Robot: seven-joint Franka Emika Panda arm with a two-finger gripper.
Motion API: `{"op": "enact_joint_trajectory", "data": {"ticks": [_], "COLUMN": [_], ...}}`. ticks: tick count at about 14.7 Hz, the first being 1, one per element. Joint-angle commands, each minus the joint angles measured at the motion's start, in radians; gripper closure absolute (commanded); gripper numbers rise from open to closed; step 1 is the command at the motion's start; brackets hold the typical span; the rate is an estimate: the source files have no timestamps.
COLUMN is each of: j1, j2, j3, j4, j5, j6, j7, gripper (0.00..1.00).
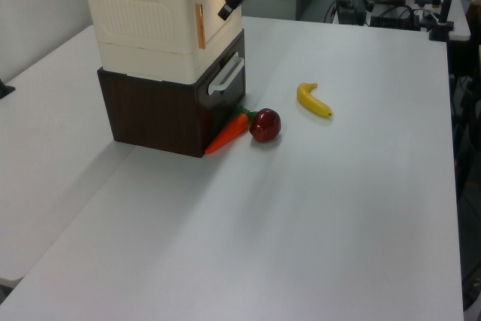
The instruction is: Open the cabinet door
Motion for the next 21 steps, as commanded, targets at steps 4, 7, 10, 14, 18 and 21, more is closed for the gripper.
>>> {"op": "enact_joint_trajectory", "data": {"ticks": [4, 7, 10, 14, 18, 21], "j1": [0.016, 0.024, 0.028, 0.032, 0.032, 0.033], "j2": [0.075, 0.080, 0.084, 0.087, 0.096, 0.095], "j3": [-0.006, -0.004, -0.006, -0.006, -0.006, -0.006], "j4": [0.027, 0.025, 0.025, 0.025, 0.023, 0.023], "j5": [-0.051, -0.091, -0.095, -0.111, -0.112, -0.115], "j6": [0.165, 0.199, 0.201, 0.221, 0.248, 0.247], "j7": [0.025, 0.027, 0.027, 0.028, 0.028, 0.028], "gripper": [0.04, 0.15, 0.27, 0.40, 0.52, 0.63]}}
